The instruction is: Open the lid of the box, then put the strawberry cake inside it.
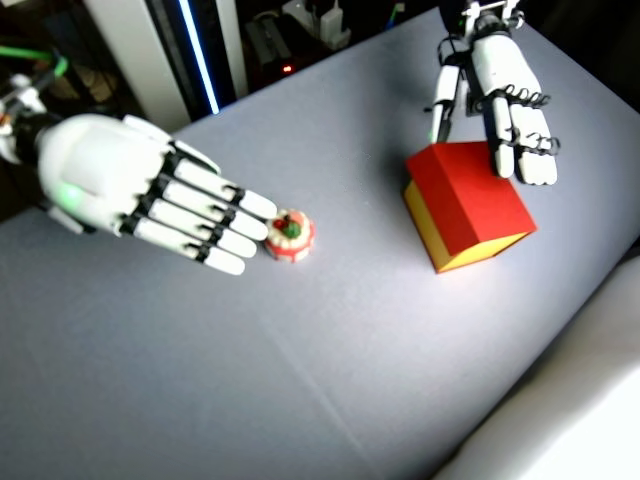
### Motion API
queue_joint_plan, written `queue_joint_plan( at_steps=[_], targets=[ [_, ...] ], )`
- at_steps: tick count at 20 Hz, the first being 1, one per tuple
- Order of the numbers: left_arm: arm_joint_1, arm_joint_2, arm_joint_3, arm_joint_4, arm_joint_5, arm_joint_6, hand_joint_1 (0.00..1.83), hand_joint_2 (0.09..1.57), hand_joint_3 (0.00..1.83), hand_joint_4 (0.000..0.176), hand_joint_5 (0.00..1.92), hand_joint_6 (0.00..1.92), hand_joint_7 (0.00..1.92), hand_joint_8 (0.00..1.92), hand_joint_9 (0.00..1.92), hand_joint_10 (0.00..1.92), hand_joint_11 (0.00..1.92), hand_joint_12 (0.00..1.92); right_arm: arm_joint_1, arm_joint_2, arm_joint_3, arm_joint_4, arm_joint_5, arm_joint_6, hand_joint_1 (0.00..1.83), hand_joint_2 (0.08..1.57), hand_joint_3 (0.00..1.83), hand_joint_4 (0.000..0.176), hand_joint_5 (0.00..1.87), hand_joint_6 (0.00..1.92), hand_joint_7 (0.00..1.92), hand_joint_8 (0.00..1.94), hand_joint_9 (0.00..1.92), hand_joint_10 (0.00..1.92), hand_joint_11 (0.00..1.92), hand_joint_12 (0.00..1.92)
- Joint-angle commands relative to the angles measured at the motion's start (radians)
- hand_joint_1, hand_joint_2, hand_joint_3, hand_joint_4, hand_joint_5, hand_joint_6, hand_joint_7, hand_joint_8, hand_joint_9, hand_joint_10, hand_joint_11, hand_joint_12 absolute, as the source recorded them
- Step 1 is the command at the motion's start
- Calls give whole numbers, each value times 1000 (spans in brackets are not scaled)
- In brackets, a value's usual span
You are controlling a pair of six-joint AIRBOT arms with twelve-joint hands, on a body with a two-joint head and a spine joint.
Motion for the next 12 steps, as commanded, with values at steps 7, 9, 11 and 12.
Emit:
queue_joint_plan(
  at_steps=[7, 9, 11, 12],
  targets=[
    [16, 28, 13, -85, -243, -43, 609, 1347, 0, 125, 0, 0, 0, 0, 0, 0, 0, 526, 4, 2, 4, 7, 125, 8, 595, 1334, 1, 0, 0, 0, 0, 0, 0, 0, 0, 0],
    [28, 29, 23, -124, -270, -62, 526, 1355, 0, 158, 0, 0, 0, 0, 0, 0, 0, 618, 3, 1, 4, 9, 125, 8, 605, 1333, 0, 0, 0, 0, 0, 0, 0, 0, 0, 0],
    [43, 31, 35, -172, -286, -78, 446, 1389, 0, 175, 0, 0, 0, 0, 0, 0, 0, 135, 1, 0, 4, 11, 126, 8, 618, 1330, 0, 0, 0, 0, 0, 0, 0, 0, 0, 0],
    [47, 31, 42, -190, -290, -86, 427, 1396, 2, 176, 0, 0, 0, 0, 0, 0, 0, 26, 0, 0, 5, 12, 126, 8, 601, 1329, 0, 0, 0, 0, 0, 0, 0, 0, 0, 0]
  ],
)
